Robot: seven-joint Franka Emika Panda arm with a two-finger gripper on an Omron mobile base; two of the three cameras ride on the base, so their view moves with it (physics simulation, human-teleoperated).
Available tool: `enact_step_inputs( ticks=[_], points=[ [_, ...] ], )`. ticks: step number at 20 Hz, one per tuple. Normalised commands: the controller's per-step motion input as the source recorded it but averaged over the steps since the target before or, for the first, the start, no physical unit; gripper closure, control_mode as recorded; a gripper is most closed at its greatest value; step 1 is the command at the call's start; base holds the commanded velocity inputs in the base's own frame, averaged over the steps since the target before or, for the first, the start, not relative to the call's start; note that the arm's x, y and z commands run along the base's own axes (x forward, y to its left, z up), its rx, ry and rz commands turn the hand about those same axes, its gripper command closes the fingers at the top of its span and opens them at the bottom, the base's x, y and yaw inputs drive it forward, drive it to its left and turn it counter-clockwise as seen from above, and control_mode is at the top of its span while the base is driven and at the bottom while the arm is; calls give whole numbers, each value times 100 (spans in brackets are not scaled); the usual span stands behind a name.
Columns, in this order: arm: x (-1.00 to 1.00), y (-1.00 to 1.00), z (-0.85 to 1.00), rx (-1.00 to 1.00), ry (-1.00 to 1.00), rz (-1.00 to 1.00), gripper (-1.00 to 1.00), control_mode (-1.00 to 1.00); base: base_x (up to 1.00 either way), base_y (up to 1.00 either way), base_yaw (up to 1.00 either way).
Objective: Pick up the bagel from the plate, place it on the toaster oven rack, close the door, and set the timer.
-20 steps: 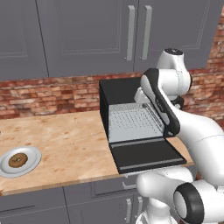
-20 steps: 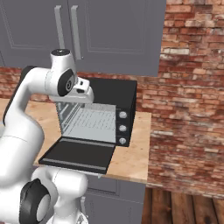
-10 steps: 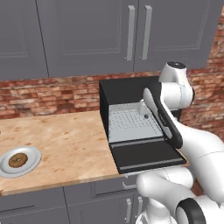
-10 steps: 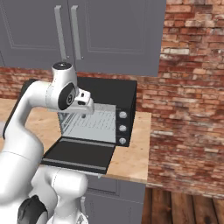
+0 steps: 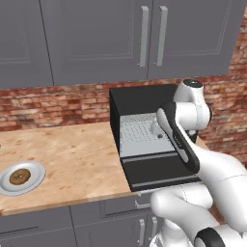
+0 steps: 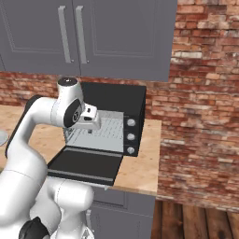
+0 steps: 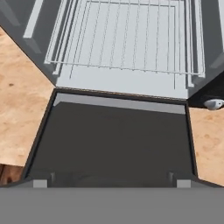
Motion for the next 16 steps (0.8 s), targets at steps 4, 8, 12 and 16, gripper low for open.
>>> enact_step_inputs(
  ticks=[4,8,12,16],
  points=[
    [0,0,-13,0,-12,4,-100,-100,0,0,0],
    [0,0,-6,0,-22,1,-100,-100,0,0,0],
    [6,0,-5,0,-20,0,-100,-100,0,0,0],
    [10,0,-2,0,-3,0,-100,-100,0,0,0]
  ],
)
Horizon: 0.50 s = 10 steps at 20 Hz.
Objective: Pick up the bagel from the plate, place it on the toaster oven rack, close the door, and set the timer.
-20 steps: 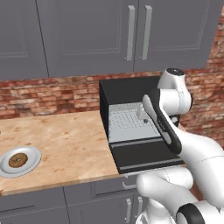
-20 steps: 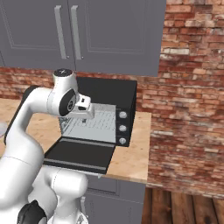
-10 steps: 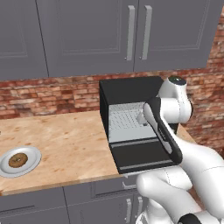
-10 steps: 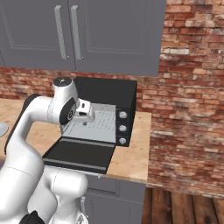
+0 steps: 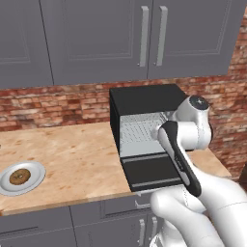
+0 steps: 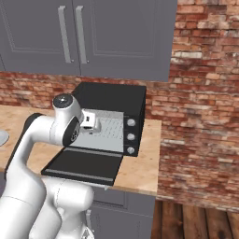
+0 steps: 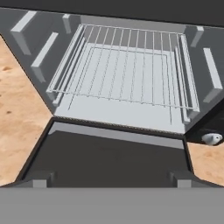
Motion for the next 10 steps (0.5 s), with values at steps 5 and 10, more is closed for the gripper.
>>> enact_step_inputs(
  ticks=[5,10],
  points=[
    [23,0,-2,0,0,-2,-100,-100,0,0,0],
    [10,0,-1,0,0,-3,-100,-100,0,0,0]
  ],
)
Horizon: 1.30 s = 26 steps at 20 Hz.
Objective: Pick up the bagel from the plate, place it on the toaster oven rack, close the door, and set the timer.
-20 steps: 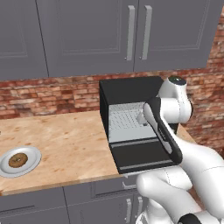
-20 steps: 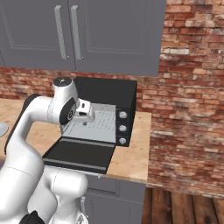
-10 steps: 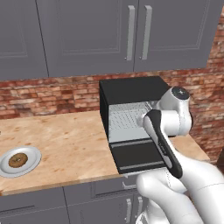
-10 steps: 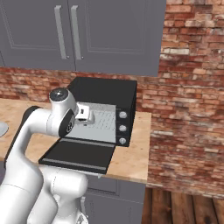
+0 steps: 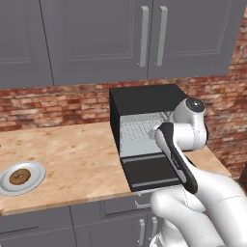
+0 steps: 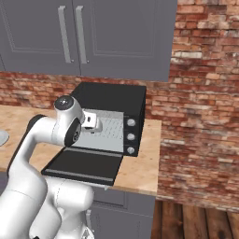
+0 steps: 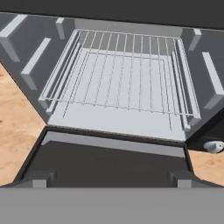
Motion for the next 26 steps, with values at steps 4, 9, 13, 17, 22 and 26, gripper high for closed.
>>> enact_step_inputs(
  ticks=[4,9,13,17,22,26],
  points=[
    [0,0,-16,0,0,-5,-100,-100,0,0,0],
    [0,0,-29,0,-1,-3,-100,-100,0,0,0],
    [4,0,-17,0,-6,0,-100,-100,0,0,0],
    [9,0,-2,0,-9,0,-100,-100,0,0,0],
    [16,0,0,0,-8,0,-100,-100,0,0,0],
    [16,0,-1,1,-7,0,-100,-100,0,0,0]
  ],
)
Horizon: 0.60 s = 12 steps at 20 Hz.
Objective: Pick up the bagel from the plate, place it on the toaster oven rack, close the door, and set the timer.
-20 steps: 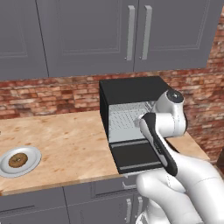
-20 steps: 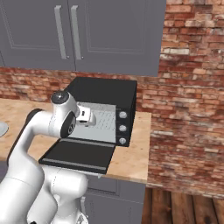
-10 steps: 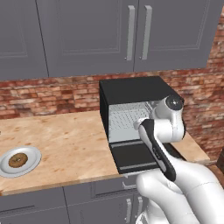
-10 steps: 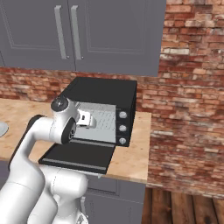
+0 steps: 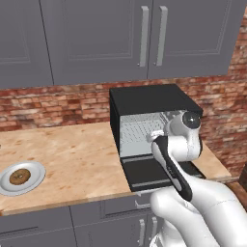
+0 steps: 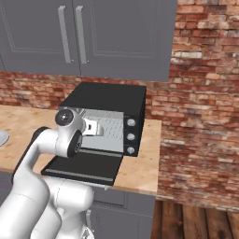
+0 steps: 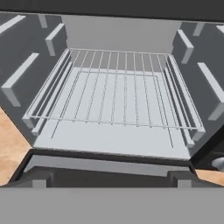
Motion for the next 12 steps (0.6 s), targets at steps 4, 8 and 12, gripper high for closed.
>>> enact_step_inputs(
  ticks=[4,8,12],
  points=[
    [9,-5,0,4,-3,0,-100,-100,0,0,0],
    [17,-6,0,4,0,0,-100,-100,0,0,0],
    [27,-6,-1,5,0,-1,-100,-100,0,0,0]
  ],
)
